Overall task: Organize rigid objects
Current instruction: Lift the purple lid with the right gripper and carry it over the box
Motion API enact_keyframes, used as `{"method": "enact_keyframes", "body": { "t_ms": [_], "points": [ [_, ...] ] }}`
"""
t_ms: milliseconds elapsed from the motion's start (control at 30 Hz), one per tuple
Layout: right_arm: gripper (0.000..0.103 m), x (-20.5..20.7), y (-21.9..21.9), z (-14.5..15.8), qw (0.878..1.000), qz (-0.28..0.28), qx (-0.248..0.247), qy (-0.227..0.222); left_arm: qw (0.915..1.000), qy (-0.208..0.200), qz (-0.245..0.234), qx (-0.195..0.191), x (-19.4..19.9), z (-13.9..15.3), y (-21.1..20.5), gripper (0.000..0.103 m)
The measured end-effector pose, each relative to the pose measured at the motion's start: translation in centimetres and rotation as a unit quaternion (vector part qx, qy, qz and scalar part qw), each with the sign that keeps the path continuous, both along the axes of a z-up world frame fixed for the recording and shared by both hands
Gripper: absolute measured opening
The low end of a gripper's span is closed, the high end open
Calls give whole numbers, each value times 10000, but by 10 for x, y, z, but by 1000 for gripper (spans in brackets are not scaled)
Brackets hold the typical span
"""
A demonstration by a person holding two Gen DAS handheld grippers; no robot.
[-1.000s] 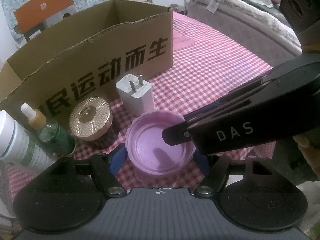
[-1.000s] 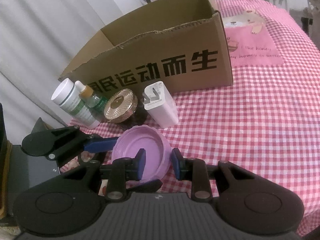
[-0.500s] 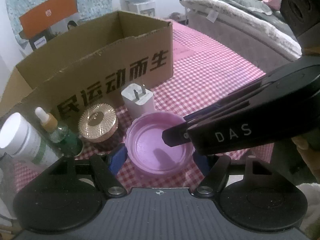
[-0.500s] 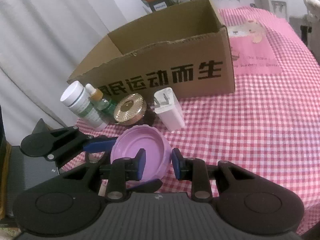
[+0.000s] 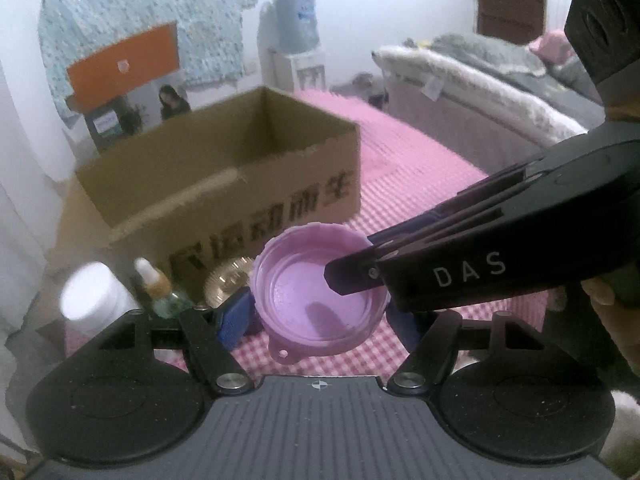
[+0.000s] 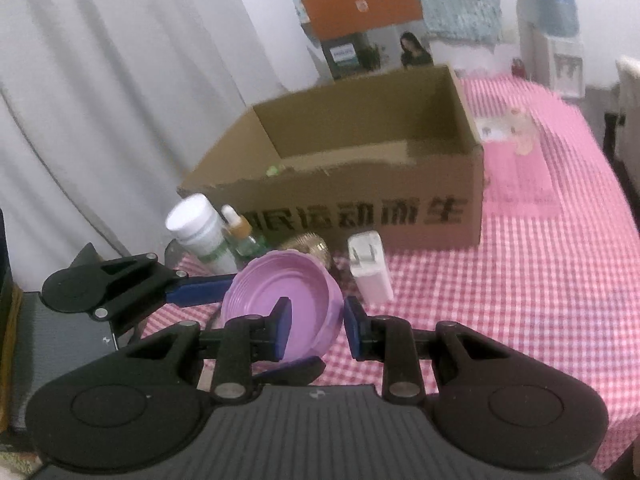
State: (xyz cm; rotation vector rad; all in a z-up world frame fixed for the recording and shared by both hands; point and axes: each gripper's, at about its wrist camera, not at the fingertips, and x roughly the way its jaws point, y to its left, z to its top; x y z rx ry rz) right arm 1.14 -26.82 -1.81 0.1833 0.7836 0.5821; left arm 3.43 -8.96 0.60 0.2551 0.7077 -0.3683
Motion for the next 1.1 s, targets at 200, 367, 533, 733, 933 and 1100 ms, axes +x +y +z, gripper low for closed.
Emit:
{"method": "enact_keyframes", "body": {
  "t_ms": [200,367,533,733,933,1100],
  "points": [
    [31,0,14,37,9987,193,-19,-466,9986,-511,131,-69,0,34,18,72],
    [31,16,32,65,9957,458,-86,-800,9966,-786,212,-111,13,60,35,72],
    [31,47,52,89,9930,725,-133,-927,9961,-817,324,-120,42,78,50,72],
    [31,111,72,97,9937,989,-93,-511,9978,-527,402,71,95,81,64,72],
    [31,203,95,70,9920,1193,-79,407,9978,328,503,271,170,59,77,72],
    [31,266,112,35,9860,1209,-121,1144,9922,961,583,542,225,28,77,72]
  ]
}}
